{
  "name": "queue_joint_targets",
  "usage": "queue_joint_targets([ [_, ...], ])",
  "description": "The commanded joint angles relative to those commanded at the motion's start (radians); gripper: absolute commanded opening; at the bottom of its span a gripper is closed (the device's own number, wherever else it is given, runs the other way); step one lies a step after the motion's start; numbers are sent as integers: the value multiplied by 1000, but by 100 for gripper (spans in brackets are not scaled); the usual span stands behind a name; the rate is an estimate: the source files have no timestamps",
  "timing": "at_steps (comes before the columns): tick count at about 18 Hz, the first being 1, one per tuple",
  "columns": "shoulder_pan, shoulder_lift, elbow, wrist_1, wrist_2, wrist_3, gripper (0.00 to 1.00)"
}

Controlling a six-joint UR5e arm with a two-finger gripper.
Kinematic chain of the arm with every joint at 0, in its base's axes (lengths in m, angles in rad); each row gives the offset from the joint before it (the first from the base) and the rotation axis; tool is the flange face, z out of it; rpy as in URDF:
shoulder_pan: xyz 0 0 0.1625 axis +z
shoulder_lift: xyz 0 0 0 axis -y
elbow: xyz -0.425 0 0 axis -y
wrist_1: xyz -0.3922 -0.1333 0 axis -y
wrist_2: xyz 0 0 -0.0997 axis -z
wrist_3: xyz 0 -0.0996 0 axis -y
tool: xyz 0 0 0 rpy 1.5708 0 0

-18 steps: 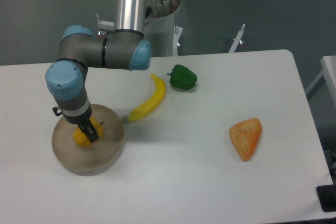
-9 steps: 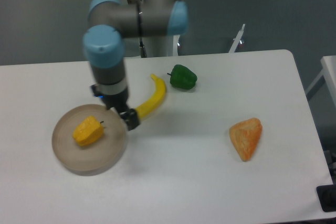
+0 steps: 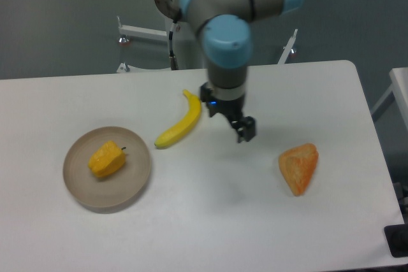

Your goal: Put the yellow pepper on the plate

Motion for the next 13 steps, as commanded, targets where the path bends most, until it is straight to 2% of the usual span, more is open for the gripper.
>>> queue_joint_targets([
  [3, 40, -18, 6, 3, -5, 101, 100],
  [8, 68, -18, 9, 0, -12, 143, 100],
  [13, 65, -20, 9, 0, -11, 143, 100],
])
